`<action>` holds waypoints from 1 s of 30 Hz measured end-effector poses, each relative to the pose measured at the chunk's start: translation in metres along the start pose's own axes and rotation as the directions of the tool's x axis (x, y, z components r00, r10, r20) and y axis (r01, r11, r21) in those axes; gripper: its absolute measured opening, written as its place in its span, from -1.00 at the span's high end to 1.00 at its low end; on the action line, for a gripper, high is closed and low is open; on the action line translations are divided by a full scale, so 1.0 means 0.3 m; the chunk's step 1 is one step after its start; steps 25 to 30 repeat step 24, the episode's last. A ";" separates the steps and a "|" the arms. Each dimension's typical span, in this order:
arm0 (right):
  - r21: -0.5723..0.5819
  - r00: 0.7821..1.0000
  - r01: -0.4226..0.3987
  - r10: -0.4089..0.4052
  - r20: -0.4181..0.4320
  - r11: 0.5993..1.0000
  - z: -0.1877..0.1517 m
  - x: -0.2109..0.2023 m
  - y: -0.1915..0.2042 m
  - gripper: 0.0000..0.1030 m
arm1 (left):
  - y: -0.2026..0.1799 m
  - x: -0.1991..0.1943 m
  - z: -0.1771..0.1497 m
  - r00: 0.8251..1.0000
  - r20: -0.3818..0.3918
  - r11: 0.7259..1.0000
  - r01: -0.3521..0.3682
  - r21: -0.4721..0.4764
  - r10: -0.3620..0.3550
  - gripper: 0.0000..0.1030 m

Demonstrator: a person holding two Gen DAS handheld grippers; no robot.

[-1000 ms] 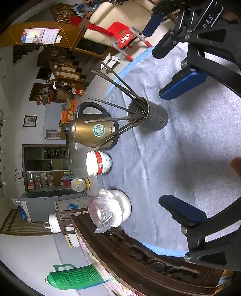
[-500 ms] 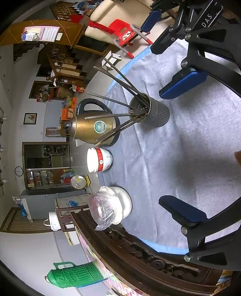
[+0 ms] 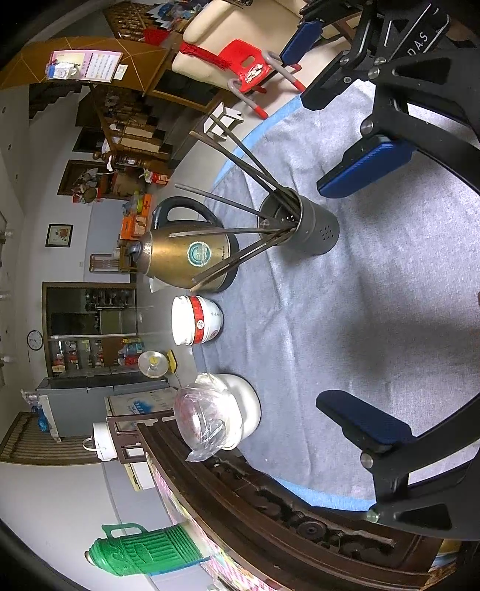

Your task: Organize utensils

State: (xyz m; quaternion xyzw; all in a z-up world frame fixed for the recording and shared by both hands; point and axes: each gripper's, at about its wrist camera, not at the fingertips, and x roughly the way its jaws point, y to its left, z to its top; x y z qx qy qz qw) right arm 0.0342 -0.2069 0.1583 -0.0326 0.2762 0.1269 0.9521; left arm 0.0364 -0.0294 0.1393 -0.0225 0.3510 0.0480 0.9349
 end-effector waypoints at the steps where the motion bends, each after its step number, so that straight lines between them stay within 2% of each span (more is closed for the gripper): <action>1: -0.002 1.000 0.000 0.000 0.000 1.000 0.002 0.000 0.000 -0.65 | 0.000 0.000 0.000 1.000 -0.001 1.000 0.001 0.002 -0.001 -1.00; 30: -0.017 1.000 0.004 -0.004 -0.011 1.000 0.001 0.025 -0.013 -0.65 | -0.029 0.013 0.014 1.000 -0.009 1.000 0.012 0.019 -0.012 -1.00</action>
